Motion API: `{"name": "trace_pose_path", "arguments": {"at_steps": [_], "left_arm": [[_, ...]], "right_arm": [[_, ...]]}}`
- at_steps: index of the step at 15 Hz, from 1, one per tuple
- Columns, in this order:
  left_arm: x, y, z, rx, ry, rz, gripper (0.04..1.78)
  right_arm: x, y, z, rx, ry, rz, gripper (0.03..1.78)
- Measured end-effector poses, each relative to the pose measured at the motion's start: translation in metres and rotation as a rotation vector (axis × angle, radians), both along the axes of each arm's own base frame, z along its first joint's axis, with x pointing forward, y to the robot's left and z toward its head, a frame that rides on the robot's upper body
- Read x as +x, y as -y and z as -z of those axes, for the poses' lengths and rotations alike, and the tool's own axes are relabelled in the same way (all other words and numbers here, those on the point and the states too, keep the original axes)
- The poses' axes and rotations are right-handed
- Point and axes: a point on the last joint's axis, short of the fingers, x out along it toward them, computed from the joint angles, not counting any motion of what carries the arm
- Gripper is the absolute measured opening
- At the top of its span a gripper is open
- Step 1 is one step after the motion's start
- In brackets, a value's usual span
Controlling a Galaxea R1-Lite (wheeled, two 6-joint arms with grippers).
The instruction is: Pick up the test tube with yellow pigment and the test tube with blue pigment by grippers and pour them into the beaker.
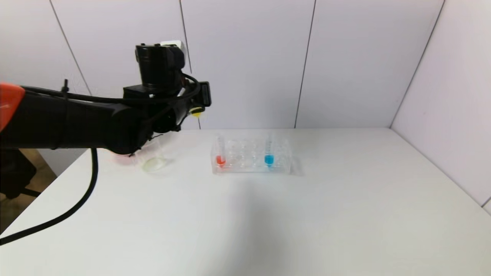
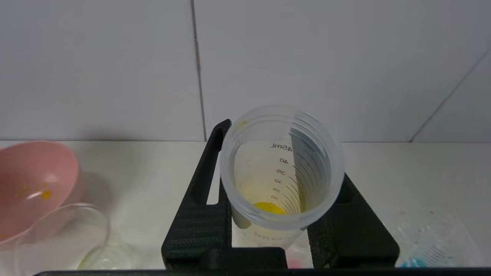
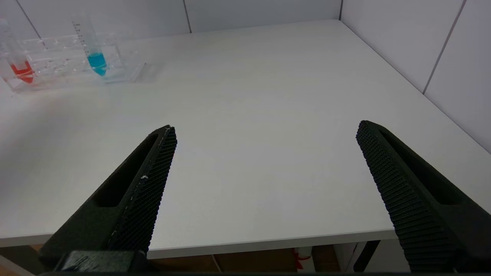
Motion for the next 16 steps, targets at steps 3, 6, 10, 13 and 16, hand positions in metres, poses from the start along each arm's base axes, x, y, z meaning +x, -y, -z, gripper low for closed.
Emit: {"name": "trace_pose_path", "arguments": {"at_steps": [3,6,10,13,16], "left_arm": [[-0.005,-0.047,-0.006,0.026,-0.003,-0.056,0.54],[-0.012,-0.099,-0.006,0.033,-0.017,-0.112,0.54],[-0.029,-0.161,0.001,0.031,-0.050,-0.180,0.54],[-0.041,-0.193,0.005,0.022,-0.068,-0.198,0.54],[-0.049,-0.207,0.005,0.018,-0.063,-0.212,0.54]], "right_arm": [[0.000,0.000,0.000,0.000,0.000,0.000,1.71],[0.000,0.000,0.000,0.000,0.000,0.000,1.71],[0.000,0.000,0.000,0.000,0.000,0.000,1.71],[0.000,0.000,0.000,0.000,0.000,0.000,1.71],[0.000,0.000,0.000,0.000,0.000,0.000,1.71]]}}
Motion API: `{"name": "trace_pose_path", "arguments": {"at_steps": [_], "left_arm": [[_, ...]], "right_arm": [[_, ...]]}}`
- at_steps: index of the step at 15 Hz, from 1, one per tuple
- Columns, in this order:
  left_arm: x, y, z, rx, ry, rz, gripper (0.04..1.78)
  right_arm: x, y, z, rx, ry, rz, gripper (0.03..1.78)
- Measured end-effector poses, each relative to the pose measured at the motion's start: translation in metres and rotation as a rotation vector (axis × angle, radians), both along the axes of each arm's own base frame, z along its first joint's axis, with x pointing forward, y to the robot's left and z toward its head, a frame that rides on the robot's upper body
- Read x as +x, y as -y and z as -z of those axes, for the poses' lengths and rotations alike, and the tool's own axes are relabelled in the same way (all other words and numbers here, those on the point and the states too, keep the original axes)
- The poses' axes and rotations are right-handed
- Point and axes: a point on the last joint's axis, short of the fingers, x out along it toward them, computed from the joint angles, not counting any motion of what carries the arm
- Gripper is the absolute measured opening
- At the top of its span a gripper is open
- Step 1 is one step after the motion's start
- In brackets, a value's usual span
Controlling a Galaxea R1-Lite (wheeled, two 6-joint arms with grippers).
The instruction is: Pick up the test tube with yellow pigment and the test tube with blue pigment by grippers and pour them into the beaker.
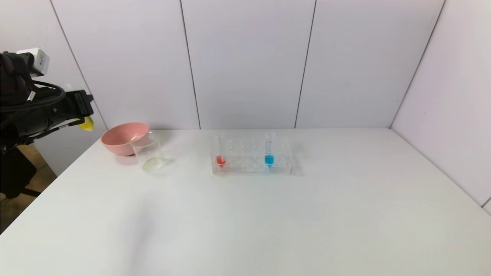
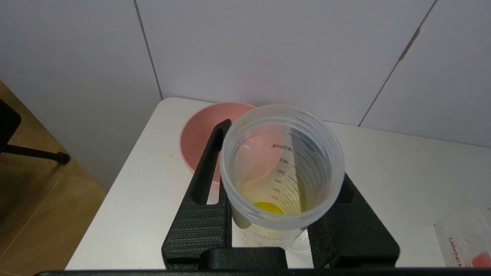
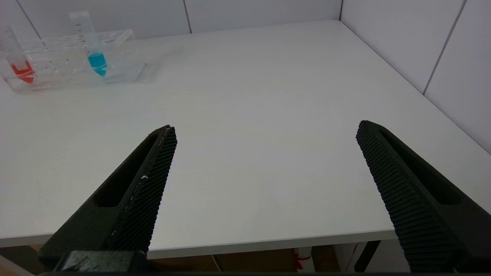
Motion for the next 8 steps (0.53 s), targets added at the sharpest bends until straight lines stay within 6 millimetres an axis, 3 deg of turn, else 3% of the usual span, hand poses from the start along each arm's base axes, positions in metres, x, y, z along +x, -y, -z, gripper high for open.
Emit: {"name": "trace_pose_path", "arguments": {"at_steps": [8], "left_arm": [[-0.009,-0.012,0.001,-0.007,-0.002,0.017,0.54]], "right_arm": [[0.000,0.000,0.000,0.000,0.000,0.000,1.71]]}}
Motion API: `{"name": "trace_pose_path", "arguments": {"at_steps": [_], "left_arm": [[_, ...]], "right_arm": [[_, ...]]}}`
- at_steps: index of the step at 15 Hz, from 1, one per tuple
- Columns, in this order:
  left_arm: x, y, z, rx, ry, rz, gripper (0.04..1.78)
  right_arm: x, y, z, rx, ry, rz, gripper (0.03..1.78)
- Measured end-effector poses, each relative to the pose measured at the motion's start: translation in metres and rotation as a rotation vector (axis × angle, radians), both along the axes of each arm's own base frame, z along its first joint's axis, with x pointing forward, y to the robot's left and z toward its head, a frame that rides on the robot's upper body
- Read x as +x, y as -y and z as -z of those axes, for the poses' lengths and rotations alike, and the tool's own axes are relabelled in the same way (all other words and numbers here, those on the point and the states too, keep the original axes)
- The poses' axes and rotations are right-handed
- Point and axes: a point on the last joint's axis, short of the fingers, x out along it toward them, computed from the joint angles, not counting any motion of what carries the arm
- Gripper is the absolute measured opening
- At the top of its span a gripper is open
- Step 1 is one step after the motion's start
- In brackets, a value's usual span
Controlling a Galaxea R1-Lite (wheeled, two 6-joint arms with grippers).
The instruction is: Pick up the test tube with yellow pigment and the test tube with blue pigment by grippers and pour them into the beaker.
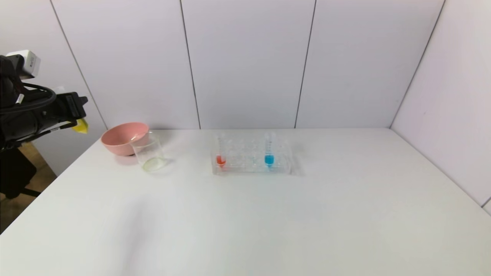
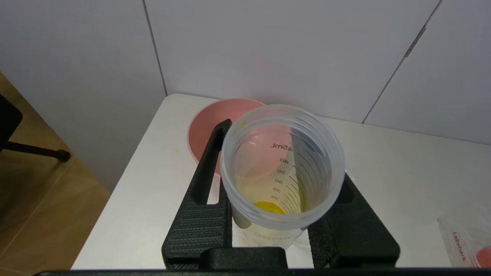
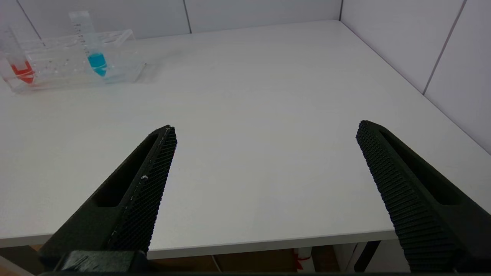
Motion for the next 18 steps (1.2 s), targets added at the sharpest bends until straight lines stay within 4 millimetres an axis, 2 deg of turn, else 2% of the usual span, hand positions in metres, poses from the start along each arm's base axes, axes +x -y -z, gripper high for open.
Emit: {"name": "trace_pose_path", "arguments": {"at_steps": [3,6,10,13,18], "left_arm": [[-0.007,-0.007,-0.002,-0.008,0.008,0.075,0.54],[-0.006,-0.019,-0.001,0.023,-0.002,0.062,0.54],[0.005,-0.041,-0.014,0.194,0.013,0.133,0.54],[0.011,-0.055,-0.017,0.290,-0.027,0.224,0.54],[0.022,-0.073,-0.033,0.480,-0.107,0.390,0.54]], "right_arm": [[0.000,0.000,0.000,0.000,0.000,0.000,1.71],[0.000,0.000,0.000,0.000,0.000,0.000,1.71],[0.000,0.000,0.000,0.000,0.000,0.000,1.71],[0.000,0.000,0.000,0.000,0.000,0.000,1.71],[0.000,0.000,0.000,0.000,0.000,-0.001,1.71]]}}
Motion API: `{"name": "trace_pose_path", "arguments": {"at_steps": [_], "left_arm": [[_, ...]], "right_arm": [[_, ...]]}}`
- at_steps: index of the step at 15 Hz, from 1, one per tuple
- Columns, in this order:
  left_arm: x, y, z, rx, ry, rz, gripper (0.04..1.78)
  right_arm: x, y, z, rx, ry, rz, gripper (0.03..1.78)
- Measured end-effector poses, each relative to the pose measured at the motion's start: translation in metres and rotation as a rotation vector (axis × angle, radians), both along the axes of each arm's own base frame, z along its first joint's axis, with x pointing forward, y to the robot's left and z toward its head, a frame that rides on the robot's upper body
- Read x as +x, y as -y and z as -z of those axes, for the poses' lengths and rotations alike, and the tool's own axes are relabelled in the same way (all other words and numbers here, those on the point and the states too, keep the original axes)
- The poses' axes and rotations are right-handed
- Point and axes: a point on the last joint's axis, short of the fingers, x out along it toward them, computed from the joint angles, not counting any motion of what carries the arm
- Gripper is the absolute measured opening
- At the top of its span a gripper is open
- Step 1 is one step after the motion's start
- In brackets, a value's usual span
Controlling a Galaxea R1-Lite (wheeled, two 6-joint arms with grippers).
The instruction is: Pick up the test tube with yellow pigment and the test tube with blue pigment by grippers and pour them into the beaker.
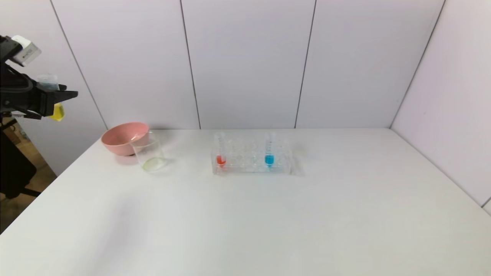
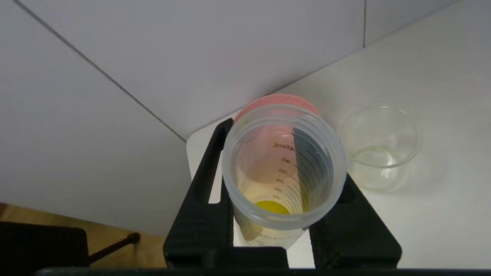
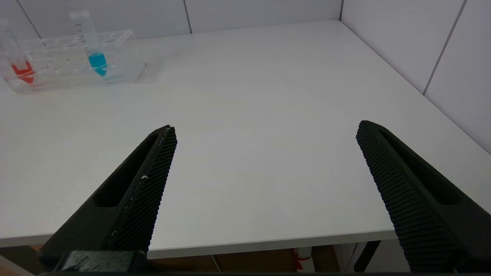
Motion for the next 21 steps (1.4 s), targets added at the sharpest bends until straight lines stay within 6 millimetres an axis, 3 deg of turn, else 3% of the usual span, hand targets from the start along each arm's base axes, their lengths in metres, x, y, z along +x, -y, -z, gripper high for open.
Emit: {"name": "trace_pose_path", "arguments": {"at_steps": [10,15,21], "left_arm": [[0.039,-0.012,-0.004,0.224,-0.157,0.259,0.54],[0.050,-0.011,0.019,0.369,-0.266,0.345,0.54],[0.060,-0.005,0.027,0.543,-0.302,0.333,0.54]], "right_arm": [[0.000,0.000,0.000,0.000,0.000,0.001,1.71],[0.000,0.000,0.000,0.000,0.000,0.000,1.71],[0.000,0.000,0.000,0.000,0.000,0.001,1.71]]}}
